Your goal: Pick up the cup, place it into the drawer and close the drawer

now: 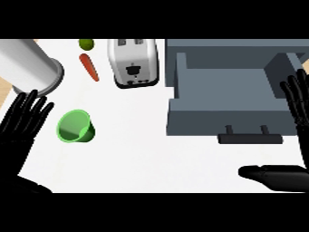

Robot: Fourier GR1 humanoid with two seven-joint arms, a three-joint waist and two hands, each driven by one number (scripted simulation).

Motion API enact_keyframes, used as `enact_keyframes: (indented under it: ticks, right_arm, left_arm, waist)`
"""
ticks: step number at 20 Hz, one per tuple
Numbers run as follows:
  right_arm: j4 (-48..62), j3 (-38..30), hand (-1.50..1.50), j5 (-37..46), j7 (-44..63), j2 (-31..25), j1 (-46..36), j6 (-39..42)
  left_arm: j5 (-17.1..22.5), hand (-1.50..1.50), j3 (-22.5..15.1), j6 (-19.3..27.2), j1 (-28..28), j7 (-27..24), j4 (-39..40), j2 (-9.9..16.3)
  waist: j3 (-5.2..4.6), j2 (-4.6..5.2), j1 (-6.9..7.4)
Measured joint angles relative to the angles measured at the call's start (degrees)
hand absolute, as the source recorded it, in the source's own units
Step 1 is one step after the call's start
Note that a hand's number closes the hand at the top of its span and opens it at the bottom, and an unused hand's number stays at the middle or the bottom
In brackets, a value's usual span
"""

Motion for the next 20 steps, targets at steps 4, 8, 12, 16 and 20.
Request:
enact_keyframes:
  ticks: [4,8,12,16,20]
  right_arm:
    - [1.3,0.0,-1.5,0.5,-1.1,0.6,-0.5,0.1]
    - [1.4,0.3,-1.5,1.4,-1.0,1.0,-0.7,0.0]
    - [0.1,0.6,-1.5,1.4,-0.5,1.2,0.1,0.6]
    - [1.8,-0.4,-1.5,1.4,-0.6,0.9,-1.4,0.9]
    - [2.5,-2.0,-1.5,0.3,-1.4,0.4,-1.6,2.0]
  left_arm:
    - [-4.0,-1.5,2.3,-0.2,-2.1,-4.5,7.9,0.5]
    - [-8.2,-1.5,4.3,-1.0,-3.6,-10.4,17.1,1.5]
    - [-13.0,-1.5,5.0,-0.1,-5.9,-16.0,26.0,2.0]
    - [-16.9,-1.5,5.6,-0.1,-8.4,-22.2,35.9,3.1]
    - [-20.3,-1.5,6.4,0.3,-12.7,-28.9,47.9,4.5]
  waist:
    - [-0.01,0.03,-0.13]
    - [-0.02,0.06,-0.21]
    - [-0.01,0.05,-0.3]
    - [-0.02,0.07,-0.31]
    - [-0.03,0.1,-0.44]
